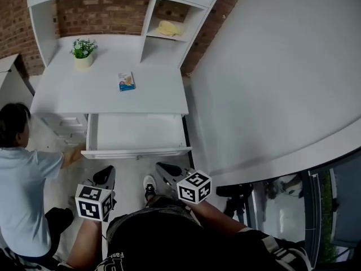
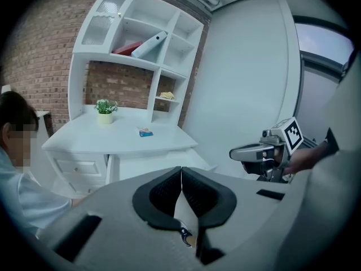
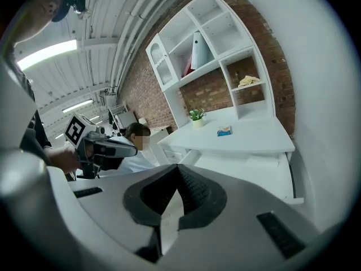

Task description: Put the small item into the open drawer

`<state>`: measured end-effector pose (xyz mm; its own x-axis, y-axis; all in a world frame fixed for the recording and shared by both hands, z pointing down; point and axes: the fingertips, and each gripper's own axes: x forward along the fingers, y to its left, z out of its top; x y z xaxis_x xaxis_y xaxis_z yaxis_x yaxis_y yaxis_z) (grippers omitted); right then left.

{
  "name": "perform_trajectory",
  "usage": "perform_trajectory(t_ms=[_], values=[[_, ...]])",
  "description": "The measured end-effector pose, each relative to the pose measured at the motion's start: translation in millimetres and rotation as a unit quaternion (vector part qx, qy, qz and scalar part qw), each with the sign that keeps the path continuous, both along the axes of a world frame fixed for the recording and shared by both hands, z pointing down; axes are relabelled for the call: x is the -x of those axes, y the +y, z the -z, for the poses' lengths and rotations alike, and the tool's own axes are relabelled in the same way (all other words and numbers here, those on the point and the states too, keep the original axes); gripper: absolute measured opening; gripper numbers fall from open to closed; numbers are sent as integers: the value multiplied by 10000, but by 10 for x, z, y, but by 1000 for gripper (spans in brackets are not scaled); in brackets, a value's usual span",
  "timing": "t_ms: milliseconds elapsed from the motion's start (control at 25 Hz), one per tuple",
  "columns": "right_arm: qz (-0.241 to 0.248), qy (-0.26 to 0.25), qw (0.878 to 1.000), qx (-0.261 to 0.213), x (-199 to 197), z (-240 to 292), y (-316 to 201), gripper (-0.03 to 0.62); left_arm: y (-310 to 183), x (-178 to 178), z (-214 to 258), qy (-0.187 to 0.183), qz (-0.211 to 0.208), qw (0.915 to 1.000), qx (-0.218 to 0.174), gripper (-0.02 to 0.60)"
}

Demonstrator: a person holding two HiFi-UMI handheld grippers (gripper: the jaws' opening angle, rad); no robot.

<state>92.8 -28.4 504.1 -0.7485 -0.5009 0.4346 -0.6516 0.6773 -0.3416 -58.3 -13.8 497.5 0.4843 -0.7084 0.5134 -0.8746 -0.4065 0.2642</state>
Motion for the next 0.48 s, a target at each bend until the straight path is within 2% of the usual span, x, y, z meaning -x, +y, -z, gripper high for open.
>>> perform_trajectory(t_ms=[480], values=[[376, -114, 9992, 68, -320, 22, -1095, 3, -1024, -313, 49, -171, 391, 9991, 46, 18]])
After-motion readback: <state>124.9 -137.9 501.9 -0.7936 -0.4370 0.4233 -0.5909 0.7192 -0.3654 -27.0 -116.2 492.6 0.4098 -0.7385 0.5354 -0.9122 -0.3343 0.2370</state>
